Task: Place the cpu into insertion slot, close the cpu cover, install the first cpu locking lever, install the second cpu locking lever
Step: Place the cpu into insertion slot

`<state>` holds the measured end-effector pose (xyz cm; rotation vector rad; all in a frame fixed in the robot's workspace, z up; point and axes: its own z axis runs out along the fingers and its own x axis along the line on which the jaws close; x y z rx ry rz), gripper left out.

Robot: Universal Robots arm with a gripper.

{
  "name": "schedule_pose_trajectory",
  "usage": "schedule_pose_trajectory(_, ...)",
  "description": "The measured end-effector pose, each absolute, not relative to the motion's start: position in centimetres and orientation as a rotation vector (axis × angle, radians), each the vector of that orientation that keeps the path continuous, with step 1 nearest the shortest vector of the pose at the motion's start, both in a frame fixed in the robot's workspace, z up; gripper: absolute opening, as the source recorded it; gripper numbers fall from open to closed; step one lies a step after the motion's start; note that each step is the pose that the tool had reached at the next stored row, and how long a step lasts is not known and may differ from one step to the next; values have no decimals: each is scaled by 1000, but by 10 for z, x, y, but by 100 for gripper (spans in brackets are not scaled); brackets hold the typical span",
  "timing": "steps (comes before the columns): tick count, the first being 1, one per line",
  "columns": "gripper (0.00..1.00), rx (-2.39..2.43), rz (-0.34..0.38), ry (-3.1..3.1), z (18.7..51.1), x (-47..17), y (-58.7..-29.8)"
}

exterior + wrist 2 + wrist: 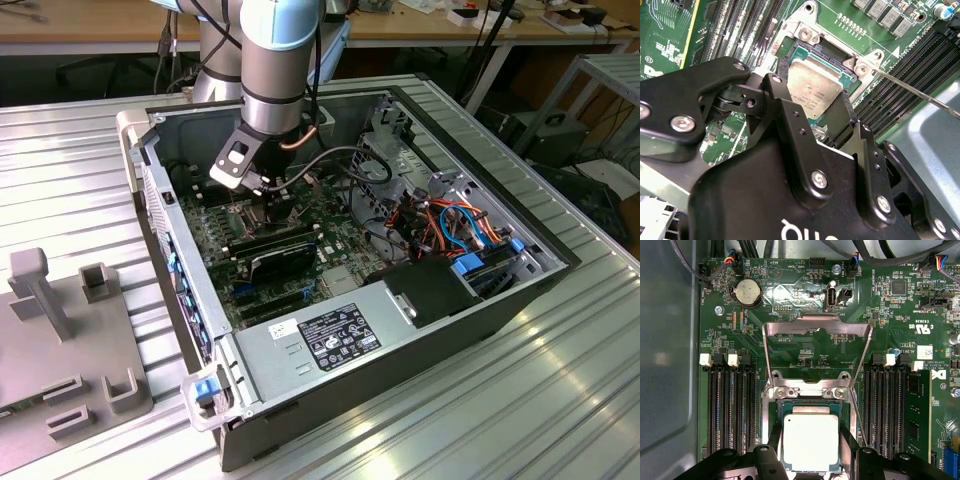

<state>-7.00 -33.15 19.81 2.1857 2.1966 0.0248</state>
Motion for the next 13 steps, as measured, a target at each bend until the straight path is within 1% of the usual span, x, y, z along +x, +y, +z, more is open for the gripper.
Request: schedule_pose_trajectory(13, 55, 2188, 29, 2198, 198, -70, -331)
